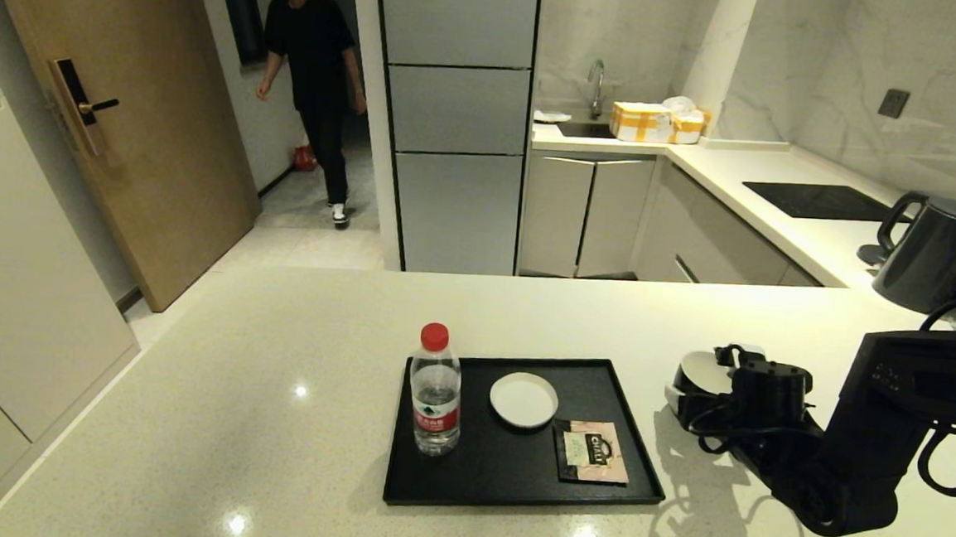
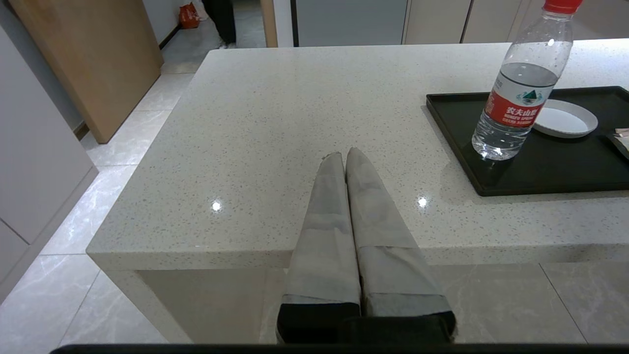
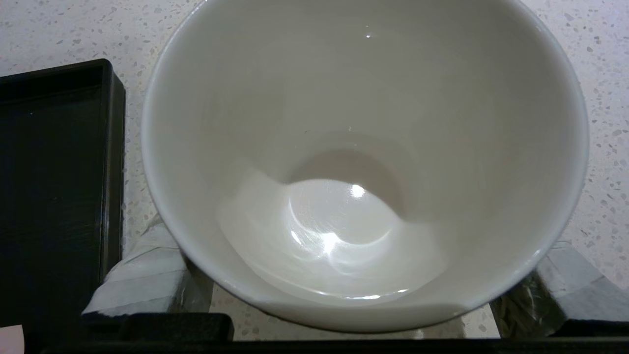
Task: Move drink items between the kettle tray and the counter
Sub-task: Place it on the right
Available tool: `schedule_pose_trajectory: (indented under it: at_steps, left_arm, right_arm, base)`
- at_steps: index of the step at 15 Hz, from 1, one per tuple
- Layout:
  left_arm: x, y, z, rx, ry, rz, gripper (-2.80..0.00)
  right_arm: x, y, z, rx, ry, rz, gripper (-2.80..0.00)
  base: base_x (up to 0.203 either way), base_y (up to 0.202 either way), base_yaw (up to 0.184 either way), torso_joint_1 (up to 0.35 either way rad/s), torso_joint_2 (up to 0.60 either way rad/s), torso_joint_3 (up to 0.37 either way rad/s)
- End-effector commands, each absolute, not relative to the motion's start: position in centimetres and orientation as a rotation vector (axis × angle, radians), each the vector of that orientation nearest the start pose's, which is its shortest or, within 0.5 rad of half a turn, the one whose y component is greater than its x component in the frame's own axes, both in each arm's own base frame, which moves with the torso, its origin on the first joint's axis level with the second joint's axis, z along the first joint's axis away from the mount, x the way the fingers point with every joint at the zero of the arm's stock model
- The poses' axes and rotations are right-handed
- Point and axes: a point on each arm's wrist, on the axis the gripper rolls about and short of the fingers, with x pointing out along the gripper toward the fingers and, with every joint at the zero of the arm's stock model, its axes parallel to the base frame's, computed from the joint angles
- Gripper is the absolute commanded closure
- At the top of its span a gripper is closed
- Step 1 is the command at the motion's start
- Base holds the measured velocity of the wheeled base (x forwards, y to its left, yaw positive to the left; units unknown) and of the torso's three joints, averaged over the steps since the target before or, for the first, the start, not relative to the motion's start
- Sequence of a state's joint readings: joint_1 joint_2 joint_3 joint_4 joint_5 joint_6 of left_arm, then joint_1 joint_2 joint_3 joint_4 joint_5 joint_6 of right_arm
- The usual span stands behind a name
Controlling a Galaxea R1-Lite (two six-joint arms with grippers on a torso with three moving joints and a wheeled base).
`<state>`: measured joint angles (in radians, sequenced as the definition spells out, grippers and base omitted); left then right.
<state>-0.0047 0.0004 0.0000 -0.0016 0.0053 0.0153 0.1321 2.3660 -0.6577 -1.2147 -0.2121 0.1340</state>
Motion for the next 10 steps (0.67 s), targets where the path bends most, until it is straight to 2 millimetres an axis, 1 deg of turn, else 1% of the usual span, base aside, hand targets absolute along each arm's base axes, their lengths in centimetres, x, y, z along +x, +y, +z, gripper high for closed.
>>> schedule_pose_trajectory:
  at_steps: [1, 10]
  left_arm:
    - [-2.28, 0.02, 7.52, 0.015, -0.002, 0.002, 0.00]
    - [-2.28, 0.02, 7.52, 0.015, -0.002, 0.002, 0.00]
  right_arm:
    - [35.26, 4.20, -2.03, 0.048, 0.476, -0.112, 0.00]
    - [35.39, 4.22, -2.39, 0.049, 0.479, -0.109, 0.00]
  base:
    - [0.000, 0.000, 0.000, 0.000, 0.00, 0.000]
    - [0.000, 0.000, 0.000, 0.000, 0.00, 0.000]
